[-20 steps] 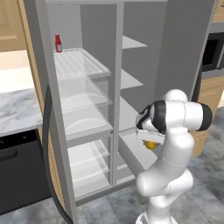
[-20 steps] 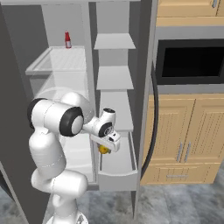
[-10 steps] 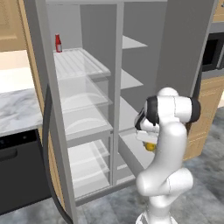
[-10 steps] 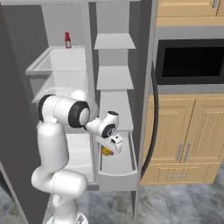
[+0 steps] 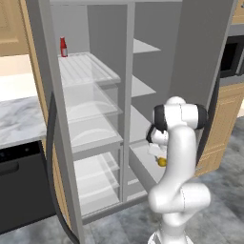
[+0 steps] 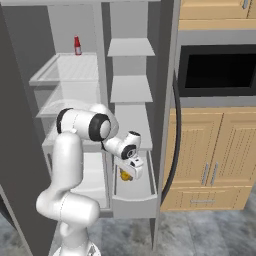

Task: Take the lemon and mango from the fridge shelf and place them in the freezer drawer to begin freezing them.

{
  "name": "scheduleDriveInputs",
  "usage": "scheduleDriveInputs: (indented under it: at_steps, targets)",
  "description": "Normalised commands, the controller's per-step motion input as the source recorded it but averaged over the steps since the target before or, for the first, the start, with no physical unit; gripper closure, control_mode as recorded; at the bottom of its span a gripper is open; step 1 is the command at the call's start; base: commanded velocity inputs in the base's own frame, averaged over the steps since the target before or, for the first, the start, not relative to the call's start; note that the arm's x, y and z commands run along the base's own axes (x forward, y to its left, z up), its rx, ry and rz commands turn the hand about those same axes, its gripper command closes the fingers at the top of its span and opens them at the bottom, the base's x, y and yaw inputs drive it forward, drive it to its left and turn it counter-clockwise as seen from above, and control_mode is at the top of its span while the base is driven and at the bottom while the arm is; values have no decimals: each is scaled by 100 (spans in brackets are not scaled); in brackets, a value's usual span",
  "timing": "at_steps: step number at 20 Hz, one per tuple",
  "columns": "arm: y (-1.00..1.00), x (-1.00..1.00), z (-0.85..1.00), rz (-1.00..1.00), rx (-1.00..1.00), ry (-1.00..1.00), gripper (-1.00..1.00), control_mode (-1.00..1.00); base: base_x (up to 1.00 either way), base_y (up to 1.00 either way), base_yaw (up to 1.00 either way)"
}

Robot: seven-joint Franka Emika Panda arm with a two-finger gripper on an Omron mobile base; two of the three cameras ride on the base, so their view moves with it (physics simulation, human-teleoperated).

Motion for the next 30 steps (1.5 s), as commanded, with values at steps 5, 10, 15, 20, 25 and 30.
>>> scheduleDriveInputs:
  at_steps: [5,10,15,20,25,30]
  targets:
    - [-2,17,-49,-6,0,0,100,-100,0,0,0]
    - [-1,24,-37,-5,0,4,100,-100,0,0,0]
    - [-1,18,-35,-4,0,8,100,-100,0,0,0]
    - [-2,1,-50,-2,0,3,100,-100,0,0,0]
    - [-1,0,-48,-1,0,2,100,-100,0,0,0]
    - [-1,0,-42,-1,0,4,100,-100,0,0,0]
